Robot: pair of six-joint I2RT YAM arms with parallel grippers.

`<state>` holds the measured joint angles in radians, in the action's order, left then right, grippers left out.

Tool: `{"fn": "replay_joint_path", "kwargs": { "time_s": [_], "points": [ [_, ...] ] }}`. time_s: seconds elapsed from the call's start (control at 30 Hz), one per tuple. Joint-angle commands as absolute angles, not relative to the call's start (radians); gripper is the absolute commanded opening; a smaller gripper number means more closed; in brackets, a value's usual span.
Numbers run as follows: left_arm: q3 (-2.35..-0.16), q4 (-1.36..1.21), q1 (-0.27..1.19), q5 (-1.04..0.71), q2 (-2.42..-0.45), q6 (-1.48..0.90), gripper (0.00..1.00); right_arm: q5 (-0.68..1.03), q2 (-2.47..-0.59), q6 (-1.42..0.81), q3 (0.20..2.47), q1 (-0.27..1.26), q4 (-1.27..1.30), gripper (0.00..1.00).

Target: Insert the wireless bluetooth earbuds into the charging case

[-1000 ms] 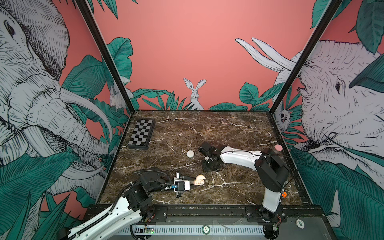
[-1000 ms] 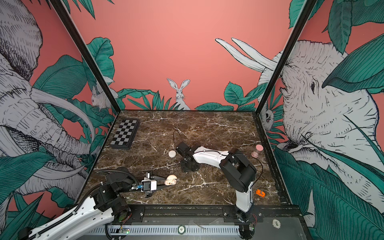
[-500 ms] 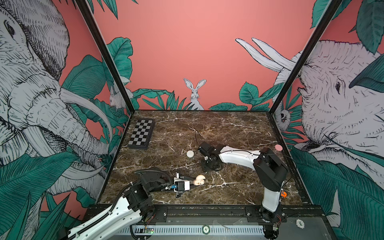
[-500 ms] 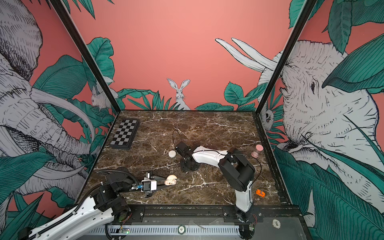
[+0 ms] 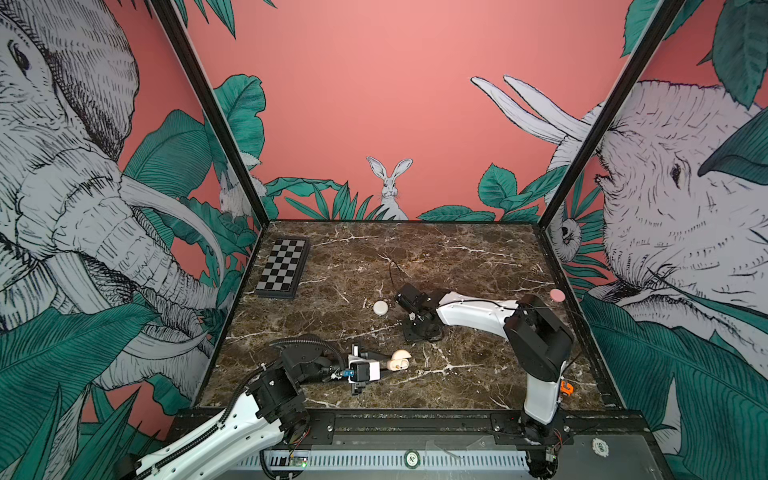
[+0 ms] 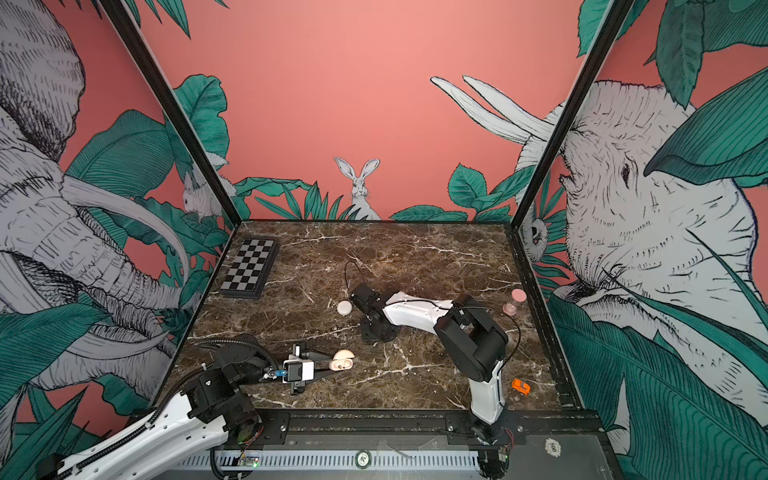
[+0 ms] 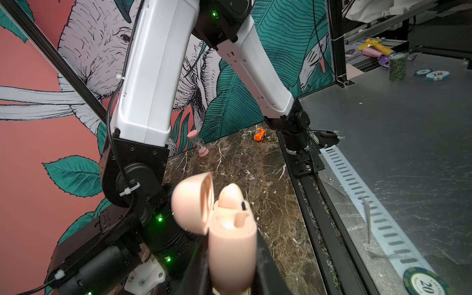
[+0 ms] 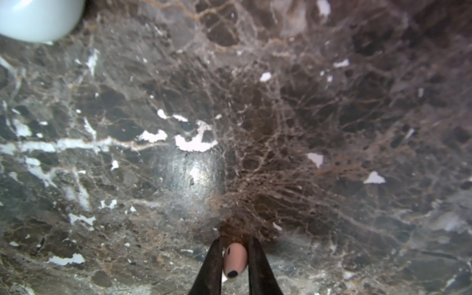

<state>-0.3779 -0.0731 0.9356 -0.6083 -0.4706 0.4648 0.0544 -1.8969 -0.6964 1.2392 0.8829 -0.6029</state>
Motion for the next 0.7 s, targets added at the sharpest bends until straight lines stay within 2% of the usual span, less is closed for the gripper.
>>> {"fn": "replay_joint_path", "kwargs": {
  "time_s": [0.0, 0.67],
  "points": [
    [-0.401, -0.086, 0.940, -0.609, -0.471, 0.481, 0.00, 0.020, -1.910, -0.711, 1.252, 0.887, -0.634, 0.16],
    [-0.403, -0.083, 0.940, -0.609, -0.480, 0.481, 0.00, 0.018, -1.885, -0.779, 1.206, 0.867, -0.601, 0.13]
  ]
}}
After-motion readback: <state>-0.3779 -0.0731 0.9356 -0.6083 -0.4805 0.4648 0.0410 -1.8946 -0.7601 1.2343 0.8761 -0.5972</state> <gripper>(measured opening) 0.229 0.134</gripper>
